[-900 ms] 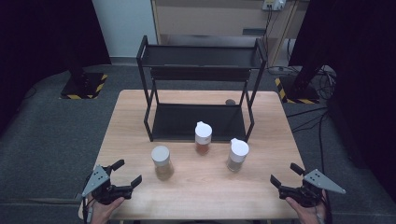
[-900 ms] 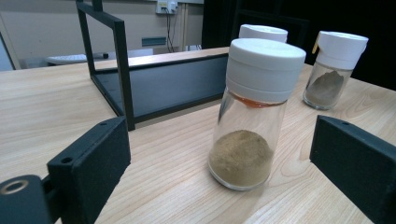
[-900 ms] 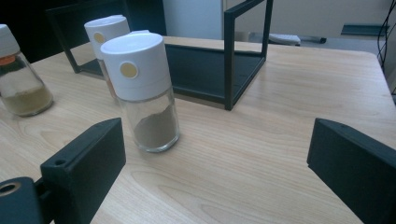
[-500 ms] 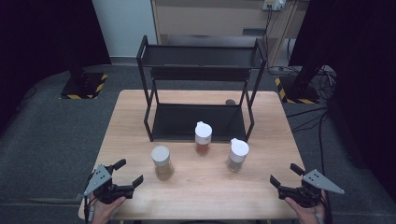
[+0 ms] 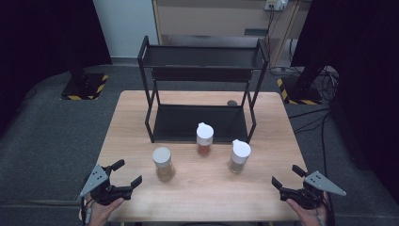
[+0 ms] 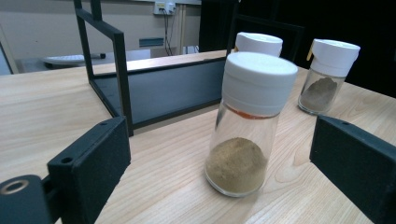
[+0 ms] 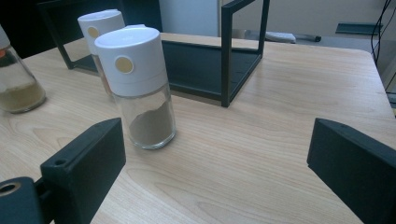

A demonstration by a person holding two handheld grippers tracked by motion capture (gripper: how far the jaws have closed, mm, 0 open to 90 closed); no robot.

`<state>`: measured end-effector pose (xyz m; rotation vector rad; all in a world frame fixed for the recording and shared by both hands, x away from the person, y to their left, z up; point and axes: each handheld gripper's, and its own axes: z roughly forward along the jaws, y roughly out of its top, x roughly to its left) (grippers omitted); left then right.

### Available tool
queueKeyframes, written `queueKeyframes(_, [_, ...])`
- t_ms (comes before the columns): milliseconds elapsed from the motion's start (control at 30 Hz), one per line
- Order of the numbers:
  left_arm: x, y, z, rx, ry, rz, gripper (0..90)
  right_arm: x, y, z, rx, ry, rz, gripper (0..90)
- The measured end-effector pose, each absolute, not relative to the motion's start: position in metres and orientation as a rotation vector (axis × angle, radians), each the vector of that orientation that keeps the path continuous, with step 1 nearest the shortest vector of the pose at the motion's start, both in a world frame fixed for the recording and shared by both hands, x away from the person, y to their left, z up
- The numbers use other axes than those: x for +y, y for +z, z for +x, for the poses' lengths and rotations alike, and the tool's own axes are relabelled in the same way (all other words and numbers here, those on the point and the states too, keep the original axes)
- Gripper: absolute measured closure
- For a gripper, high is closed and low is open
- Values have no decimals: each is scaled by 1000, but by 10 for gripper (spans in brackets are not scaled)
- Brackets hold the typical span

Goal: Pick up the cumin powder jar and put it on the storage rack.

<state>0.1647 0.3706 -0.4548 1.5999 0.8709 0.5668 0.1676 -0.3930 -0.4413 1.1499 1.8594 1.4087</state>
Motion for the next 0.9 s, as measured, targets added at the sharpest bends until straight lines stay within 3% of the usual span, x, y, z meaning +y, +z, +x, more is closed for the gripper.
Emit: queueKeyframes(900, [356, -403, 194, 873, 498, 1682, 11, -394, -442, 167, 1856, 1412, 1151, 54])
